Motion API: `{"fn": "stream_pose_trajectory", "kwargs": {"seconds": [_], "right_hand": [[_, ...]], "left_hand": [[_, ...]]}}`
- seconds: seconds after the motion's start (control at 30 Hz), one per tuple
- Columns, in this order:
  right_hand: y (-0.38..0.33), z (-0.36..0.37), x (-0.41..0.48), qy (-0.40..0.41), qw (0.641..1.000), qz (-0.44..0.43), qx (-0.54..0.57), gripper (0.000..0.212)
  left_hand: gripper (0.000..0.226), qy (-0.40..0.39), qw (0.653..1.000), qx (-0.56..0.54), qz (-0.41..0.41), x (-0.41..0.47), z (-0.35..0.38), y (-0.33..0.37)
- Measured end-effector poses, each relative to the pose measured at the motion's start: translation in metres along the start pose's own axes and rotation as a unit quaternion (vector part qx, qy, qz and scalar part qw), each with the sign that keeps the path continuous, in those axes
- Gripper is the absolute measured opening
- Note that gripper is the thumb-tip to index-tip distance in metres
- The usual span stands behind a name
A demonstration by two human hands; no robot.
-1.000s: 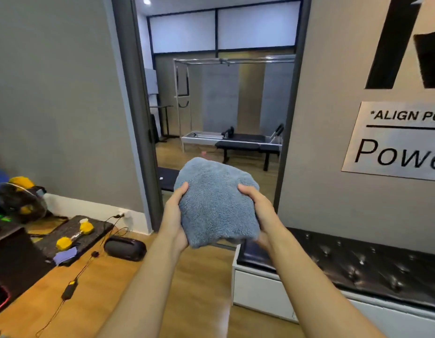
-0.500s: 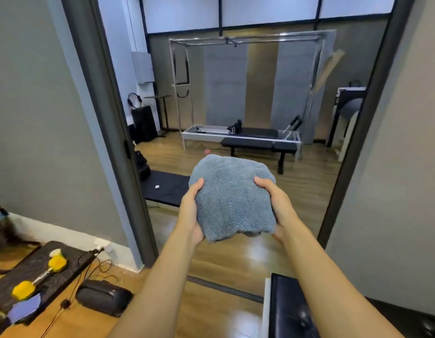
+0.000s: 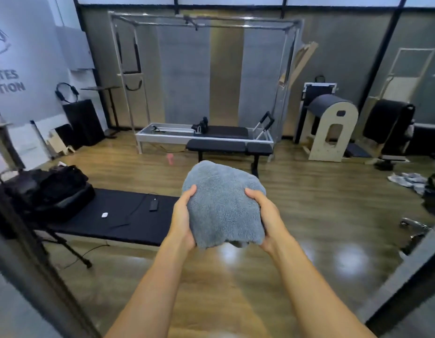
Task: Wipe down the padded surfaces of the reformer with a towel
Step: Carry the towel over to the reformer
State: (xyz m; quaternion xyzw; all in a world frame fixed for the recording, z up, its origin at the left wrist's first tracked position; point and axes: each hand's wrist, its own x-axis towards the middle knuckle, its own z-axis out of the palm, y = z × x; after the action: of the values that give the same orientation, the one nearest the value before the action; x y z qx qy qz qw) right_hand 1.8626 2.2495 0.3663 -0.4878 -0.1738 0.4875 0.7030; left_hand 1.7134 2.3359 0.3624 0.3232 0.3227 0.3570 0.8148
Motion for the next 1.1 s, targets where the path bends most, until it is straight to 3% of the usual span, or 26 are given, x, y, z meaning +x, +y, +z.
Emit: {"fn": "stream_pose_trajectory", "kwargs": {"seconds": [0.13,0.43,0.83,1.1], "right_hand": [[-0.016,0.002,0.112,0.032,0.999,0.003,-0.011,0.061],[-0.055,0.004,0.435,-0.010,0.999,0.029,-0.035,0.062],[-0.140,0.040,0.820,-0.025,0.998,0.018,-0.046,0.049],[-0.189,0.050,1.058,0.017,0.998,0.032,-0.047,0.069]], "left_hand": [[0.049,-0.007,0.999,0.006,-0.035,0.120,0.002,0.025],[0.038,0.035,0.999,0.014,-0.021,0.420,0.019,0.080],[0.061,0.073,0.997,0.001,0.005,0.794,0.069,0.184],[0.061,0.070,0.998,-0.007,0.005,1.050,0.102,0.238]]}}
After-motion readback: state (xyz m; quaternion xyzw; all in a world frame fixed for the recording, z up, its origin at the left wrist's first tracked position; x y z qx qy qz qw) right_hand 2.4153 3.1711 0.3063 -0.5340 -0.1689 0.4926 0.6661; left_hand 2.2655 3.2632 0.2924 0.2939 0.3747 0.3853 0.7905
